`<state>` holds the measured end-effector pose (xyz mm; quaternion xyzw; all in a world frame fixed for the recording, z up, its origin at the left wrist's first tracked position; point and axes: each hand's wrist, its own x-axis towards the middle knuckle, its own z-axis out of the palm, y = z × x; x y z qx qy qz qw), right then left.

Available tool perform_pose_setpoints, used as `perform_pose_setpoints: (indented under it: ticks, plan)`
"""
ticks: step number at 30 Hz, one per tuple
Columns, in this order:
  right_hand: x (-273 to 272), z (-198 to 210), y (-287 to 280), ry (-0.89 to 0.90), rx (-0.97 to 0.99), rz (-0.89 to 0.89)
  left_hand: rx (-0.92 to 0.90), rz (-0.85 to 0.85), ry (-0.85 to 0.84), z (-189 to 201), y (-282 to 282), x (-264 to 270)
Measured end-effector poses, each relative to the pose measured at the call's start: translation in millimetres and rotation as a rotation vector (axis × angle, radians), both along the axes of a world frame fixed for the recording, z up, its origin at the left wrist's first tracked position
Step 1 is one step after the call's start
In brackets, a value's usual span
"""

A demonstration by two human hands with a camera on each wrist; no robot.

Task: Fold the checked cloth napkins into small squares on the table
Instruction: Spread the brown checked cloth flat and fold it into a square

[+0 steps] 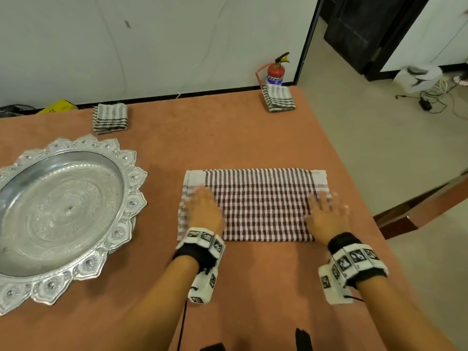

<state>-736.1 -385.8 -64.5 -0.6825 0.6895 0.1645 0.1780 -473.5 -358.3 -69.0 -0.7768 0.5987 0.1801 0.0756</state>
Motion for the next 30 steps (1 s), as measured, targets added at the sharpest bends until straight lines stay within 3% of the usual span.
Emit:
perform_pose_setpoints:
  ticks: [3, 5, 8, 12, 16, 20, 22, 26, 30]
  plan:
    - [52.1, -3.3, -22.9, -0.113, -0.001, 0.101, 0.035, -0.280, 0.143, -3.0, -23.9, -42.9]
    - [75.5, -10.4, -35.5, -0.161, 0.056, 0.126, 0.107, -0.305, 0.182, -13.7, -34.8, -48.0]
    - [67.1, -19.2, -53.4, -0.161, 0.101, 0.147, 0.115, -0.226, 0.123, -24.7, -49.3, -19.7]
    - [16.8, -21.5, -69.7, -0.134, 0.100, 0.028, 0.113, -0.042, 0.108, -27.3, -62.1, 27.7]
    - [-5.3, -17.4, -74.1, -0.158, 0.074, -0.050, 0.066, 0.011, 0.093, -28.8, -64.8, 34.7]
    - [-2.0, -14.7, -60.9, -0.157, -0.225, -0.272, 0.043, 0.057, 0.046, -13.3, -68.2, 17.7]
    - [-4.1, -11.3, -45.6, -0.134, -0.306, -0.421, -0.055, -0.048, 0.028, -3.9, -67.7, -5.3]
    - [-11.8, -21.2, -8.7, -0.067, -0.182, -0.581, -0.203, -0.544, 0.105, 8.2, -68.0, -72.3]
    - [-18.8, -25.5, 7.8, -0.293, -0.139, -0.584, -0.201, -0.942, 0.095, 20.0, -86.5, -132.1]
